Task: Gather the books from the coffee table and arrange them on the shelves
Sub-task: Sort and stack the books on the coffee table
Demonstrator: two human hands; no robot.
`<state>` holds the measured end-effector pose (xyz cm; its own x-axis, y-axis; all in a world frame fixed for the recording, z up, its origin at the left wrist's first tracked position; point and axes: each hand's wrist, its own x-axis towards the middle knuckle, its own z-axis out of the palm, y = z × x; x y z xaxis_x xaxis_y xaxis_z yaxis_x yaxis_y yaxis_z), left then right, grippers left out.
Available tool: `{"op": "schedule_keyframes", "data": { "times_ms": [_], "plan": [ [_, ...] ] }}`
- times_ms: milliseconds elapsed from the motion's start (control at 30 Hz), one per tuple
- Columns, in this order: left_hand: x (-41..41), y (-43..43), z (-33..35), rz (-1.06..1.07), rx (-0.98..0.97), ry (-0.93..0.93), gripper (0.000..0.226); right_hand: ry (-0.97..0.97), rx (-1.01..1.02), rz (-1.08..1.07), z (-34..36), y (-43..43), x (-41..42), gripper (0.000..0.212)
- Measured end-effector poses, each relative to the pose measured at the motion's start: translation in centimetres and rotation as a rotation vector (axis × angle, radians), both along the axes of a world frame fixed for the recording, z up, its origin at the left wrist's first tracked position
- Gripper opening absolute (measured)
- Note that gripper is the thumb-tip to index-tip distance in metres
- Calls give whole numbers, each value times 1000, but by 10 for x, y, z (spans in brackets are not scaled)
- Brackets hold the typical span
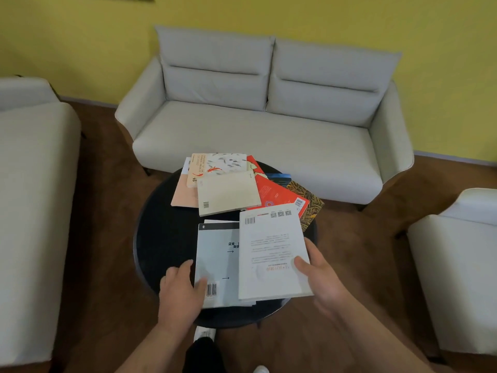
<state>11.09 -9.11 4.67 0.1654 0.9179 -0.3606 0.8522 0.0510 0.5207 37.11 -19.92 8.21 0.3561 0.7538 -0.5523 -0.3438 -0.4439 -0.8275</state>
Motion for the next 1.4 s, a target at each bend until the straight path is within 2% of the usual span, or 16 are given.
{"op": "schedule_keyframes", "data": {
  "times_ms": [33, 100, 167, 233, 300, 367, 433, 533, 600, 667, 733, 900, 1033, 1133, 1267, 1400],
  "plan": [
    [5, 4, 9, 56, -49, -133, 46, -9, 7, 28, 3, 0, -3, 46],
    [18, 15, 31, 267, -456, -546, 37, -6, 30, 114, 13, 1, -9, 37],
    [23, 27, 50, 329, -836, -845, 54, 40, 94, 191, 24, 3, -10, 35],
    [21, 38, 64, 318, -965, -985, 74, 81, 164, 195, 37, 7, -6, 42],
    [15, 44, 68, 314, -1036, -1051, 80, -23, 189, 203, 49, 15, 1, 37],
    [12, 47, 70, 380, -1101, -1154, 80, -225, 176, 265, 54, 23, 7, 31],
    [14, 49, 69, 460, -1130, -1235, 66, -358, 167, 338, 55, 33, 2, 41],
    [17, 49, 63, 366, -975, -1067, 14, -359, 152, 334, 46, 42, -11, 50],
    [14, 50, 51, 388, -873, -1041, 33, -201, 171, 271, 36, 44, -20, 54],
    [9, 51, 42, 352, -834, -1096, 49, 88, 171, 72, 24, 47, -26, 52],
    [6, 51, 35, 299, -763, -1064, 52, 253, 71, -69, 15, 51, -34, 33],
    [17, 52, 16, 126, -394, -625, 31, -222, -157, 136, -18, 62, -49, 24],
    [19, 62, 0, 6, -249, -323, 33, -309, -217, 197, -36, 82, -55, 27],
    [17, 64, -13, 105, -331, -441, 53, -377, -281, 221, -51, 89, -56, 19],
    [14, 72, -27, 265, -492, -655, 27, -317, -318, 194, -61, 91, -63, 21],
    [19, 78, -24, 321, -568, -789, 39, -231, -291, 96, -64, 95, -66, 28]
  ]
}}
